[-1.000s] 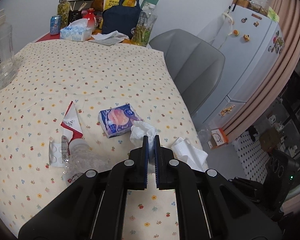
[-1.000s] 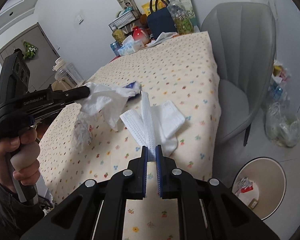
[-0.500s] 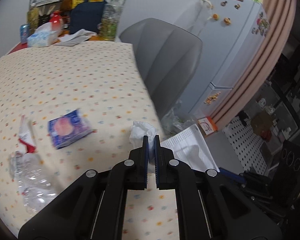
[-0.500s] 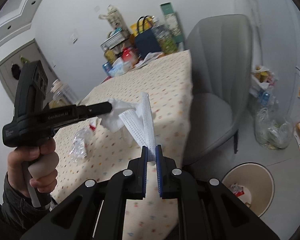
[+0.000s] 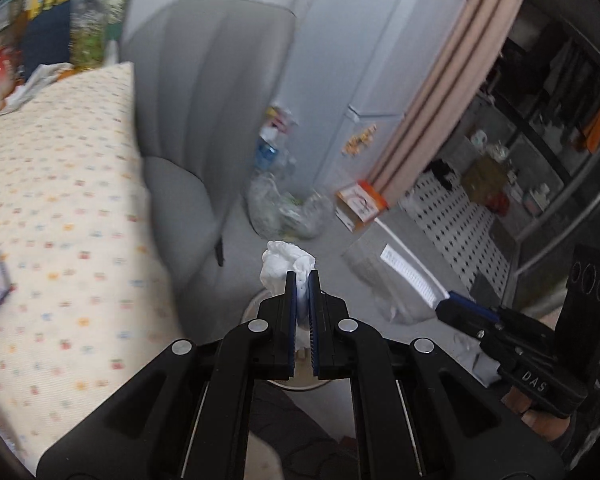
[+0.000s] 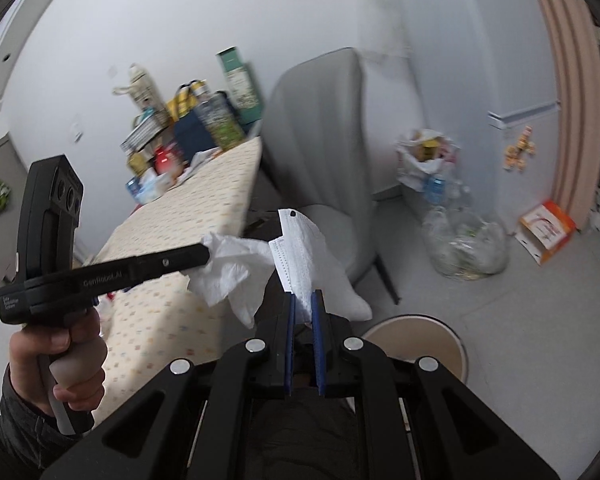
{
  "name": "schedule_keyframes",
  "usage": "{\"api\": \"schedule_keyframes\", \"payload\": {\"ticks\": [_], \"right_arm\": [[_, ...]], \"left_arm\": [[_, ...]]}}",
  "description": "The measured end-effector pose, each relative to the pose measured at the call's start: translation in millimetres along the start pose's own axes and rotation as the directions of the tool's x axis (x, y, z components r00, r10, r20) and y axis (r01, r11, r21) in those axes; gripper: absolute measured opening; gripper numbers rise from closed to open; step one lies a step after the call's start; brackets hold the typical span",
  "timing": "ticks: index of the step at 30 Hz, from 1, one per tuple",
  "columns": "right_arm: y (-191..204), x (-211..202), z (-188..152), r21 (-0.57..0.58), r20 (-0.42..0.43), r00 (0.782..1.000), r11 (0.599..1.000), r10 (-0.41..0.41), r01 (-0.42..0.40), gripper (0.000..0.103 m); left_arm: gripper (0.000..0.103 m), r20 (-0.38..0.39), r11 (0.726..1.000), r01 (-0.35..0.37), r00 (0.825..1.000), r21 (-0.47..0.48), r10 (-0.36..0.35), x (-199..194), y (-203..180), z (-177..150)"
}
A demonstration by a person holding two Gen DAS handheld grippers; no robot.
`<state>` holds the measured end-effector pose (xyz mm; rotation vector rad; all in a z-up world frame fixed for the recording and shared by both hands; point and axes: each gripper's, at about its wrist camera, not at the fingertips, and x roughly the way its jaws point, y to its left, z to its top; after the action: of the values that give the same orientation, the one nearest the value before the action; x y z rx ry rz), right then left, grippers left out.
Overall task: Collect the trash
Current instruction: 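Carry both held tissues over the white bin with both tools, then open the left tool to drop its tissue while the right tool releases its tissue into the bin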
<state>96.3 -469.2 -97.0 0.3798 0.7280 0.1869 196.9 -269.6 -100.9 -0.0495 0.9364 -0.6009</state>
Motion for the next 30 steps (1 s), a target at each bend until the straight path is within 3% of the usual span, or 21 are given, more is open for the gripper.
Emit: {"api": "schedule_keyframes", "payload": {"ticks": [9,21,24,26,30], "right_arm": [[-65,1,-18,0.107,-0.013,0.997,0.992,-0.072,0.073,0.009],[-120,28,-49,0.203,-0.093,0.991,0.972,-0.101,0.118,0.009],[-127,35,-55,0.22,-0.109,0.988,0.967,-0.105,0.127,0.009],[-130,41,-59,0.227,-0.12,0.987,0.965,-0.107,0.133,0.009],[-133,49,-62,0.23,-0.138,0.985,0.963,-0.106,0.136,0.009]], "left_arm": [[0.006,-0.159,0.999,0.027,0.987,0.047,-0.019,79,-36,-11],[0.008,-0.329,0.998,0.03,0.944,0.056,-0.01,161,-50,-34],[0.023,-0.355,0.998,0.027,0.935,0.055,-0.006,172,-48,-37],[0.039,-0.345,0.998,0.012,0.939,0.054,0.007,173,-45,-39],[0.043,-0.341,0.999,-0.002,0.94,0.035,0.014,172,-36,-37]]}}
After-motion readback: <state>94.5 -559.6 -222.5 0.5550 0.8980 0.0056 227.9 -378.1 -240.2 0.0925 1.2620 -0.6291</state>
